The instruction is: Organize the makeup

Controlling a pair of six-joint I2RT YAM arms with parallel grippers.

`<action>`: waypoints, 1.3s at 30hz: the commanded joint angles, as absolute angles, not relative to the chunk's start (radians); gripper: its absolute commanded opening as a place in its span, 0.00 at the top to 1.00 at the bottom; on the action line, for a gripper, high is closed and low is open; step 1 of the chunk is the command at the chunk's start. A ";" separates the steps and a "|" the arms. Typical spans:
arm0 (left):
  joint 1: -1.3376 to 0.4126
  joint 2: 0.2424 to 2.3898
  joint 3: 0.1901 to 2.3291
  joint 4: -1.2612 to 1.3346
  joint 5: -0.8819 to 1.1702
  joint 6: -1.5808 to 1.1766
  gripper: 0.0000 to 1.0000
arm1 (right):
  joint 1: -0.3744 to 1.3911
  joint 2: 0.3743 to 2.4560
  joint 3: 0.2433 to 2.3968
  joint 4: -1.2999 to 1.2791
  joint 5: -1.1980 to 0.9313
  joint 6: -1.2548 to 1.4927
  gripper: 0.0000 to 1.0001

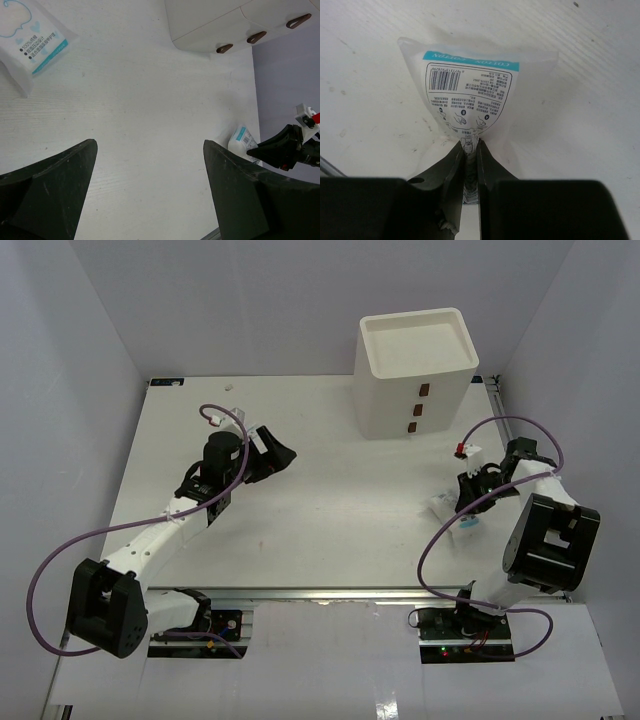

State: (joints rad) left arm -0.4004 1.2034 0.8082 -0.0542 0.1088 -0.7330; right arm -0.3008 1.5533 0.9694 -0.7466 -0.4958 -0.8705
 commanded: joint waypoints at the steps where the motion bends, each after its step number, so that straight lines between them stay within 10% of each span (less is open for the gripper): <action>1: -0.393 1.203 0.795 -0.057 0.086 -0.746 0.02 | -0.299 1.469 1.043 -0.872 -0.654 -0.923 0.92; 8: -0.392 1.211 0.789 -0.068 0.063 -0.759 0.02 | -0.227 1.408 1.240 -0.911 -0.777 -0.878 0.92; 24: -0.382 1.179 0.795 -0.132 0.028 -0.759 0.02 | 0.082 1.716 1.996 -0.460 -0.351 -0.313 0.92; 39: -0.380 1.157 0.790 -0.170 0.015 -0.769 0.02 | 0.091 1.940 2.078 -0.103 -0.013 -0.290 0.75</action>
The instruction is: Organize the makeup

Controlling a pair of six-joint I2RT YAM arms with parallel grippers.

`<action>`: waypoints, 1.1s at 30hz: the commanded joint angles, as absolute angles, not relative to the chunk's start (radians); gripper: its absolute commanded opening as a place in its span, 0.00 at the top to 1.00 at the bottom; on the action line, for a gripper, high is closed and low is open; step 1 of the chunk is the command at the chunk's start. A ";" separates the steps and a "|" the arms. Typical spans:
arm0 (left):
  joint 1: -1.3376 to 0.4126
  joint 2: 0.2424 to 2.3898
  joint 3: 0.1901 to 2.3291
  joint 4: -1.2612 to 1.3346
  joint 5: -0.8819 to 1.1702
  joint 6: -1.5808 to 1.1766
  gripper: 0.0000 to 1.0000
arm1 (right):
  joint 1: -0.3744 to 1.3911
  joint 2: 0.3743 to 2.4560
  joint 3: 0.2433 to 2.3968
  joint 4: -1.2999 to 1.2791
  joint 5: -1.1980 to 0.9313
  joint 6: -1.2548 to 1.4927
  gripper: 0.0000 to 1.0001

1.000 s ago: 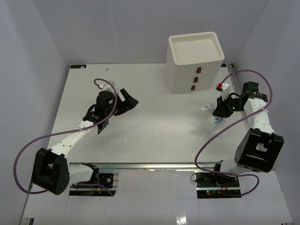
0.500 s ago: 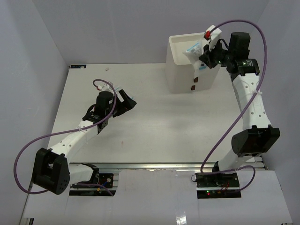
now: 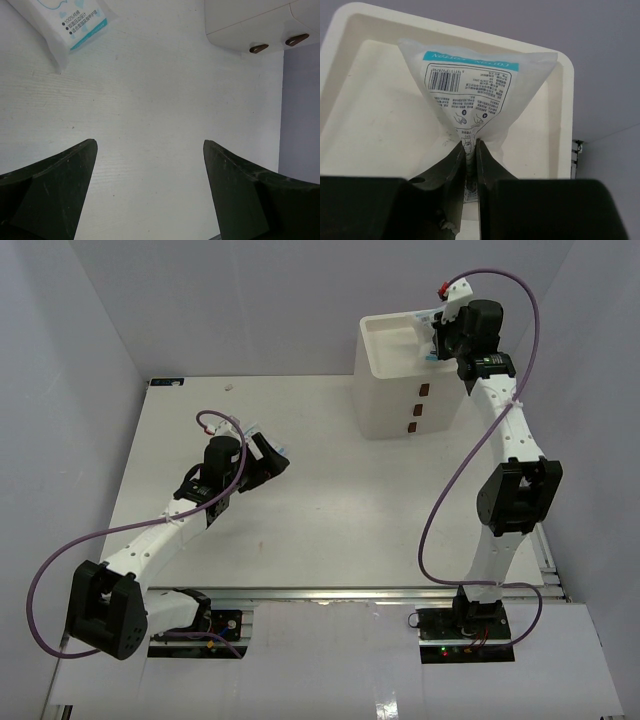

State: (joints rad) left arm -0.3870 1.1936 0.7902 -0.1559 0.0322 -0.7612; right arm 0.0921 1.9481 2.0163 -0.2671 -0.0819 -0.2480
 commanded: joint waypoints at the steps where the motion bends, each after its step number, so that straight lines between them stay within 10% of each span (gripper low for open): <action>1: -0.380 1.157 0.790 -0.171 0.015 -0.769 0.02 | 0.087 1.944 2.073 -0.099 -0.012 -0.303 0.70; 12: -0.377 1.202 0.804 -0.175 0.015 -0.762 0.02 | 0.028 1.906 1.985 -0.078 -0.047 -0.296 0.43; 22: -0.328 1.432 1.006 -0.273 -0.038 -0.718 0.02 | -0.040 1.459 1.582 -0.190 -0.841 -0.474 0.32; 33: -0.242 1.720 1.250 -0.321 -0.073 -0.766 0.09 | -0.149 1.168 1.126 -0.486 -1.098 -0.663 0.28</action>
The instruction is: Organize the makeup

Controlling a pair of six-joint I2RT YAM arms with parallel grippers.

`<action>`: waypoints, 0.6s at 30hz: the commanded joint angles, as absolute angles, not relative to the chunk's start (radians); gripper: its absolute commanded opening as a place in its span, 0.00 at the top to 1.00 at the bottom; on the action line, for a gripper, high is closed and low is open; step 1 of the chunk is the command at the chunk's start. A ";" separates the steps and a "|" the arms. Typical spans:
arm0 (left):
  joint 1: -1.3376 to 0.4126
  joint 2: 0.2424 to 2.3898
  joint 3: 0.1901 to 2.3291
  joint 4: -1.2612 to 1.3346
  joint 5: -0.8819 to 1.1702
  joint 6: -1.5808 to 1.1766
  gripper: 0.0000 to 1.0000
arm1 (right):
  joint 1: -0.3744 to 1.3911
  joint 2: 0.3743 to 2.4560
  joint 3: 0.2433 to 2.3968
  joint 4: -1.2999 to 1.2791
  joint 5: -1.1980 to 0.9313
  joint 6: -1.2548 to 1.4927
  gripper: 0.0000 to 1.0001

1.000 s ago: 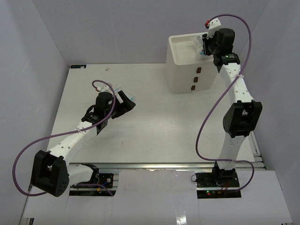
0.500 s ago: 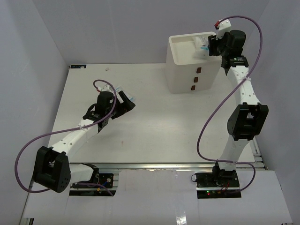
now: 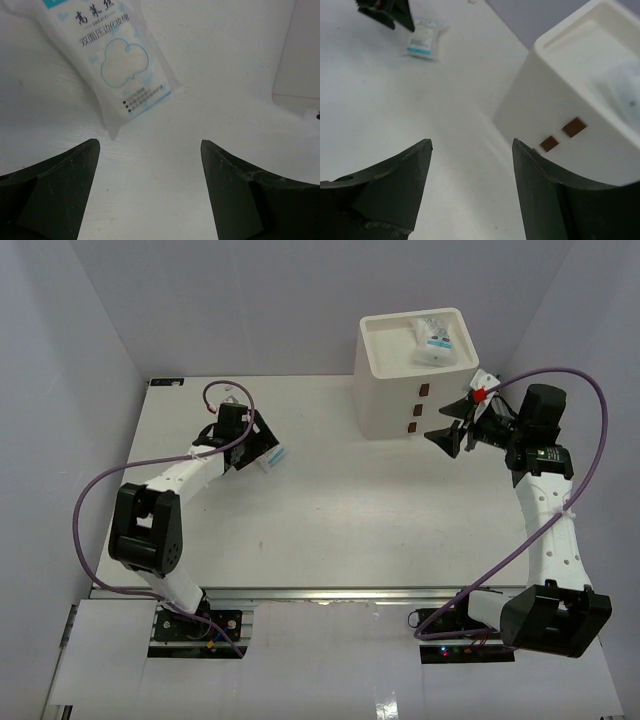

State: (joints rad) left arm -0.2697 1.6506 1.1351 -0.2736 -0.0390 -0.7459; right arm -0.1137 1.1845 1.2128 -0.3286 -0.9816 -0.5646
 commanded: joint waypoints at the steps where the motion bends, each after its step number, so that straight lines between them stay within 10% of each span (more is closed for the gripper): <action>1: -0.238 1.753 1.282 -0.338 -0.084 -0.770 0.09 | -0.153 1.154 1.117 -0.491 -1.098 -0.668 0.28; 11: -0.226 1.948 1.399 -0.380 -0.120 -0.809 0.22 | -0.175 1.146 1.072 -0.505 -1.089 -0.651 0.29; 18: -0.220 1.958 1.389 -0.357 -0.117 -0.810 0.53 | -0.176 1.162 1.080 -0.506 -1.087 -0.635 0.31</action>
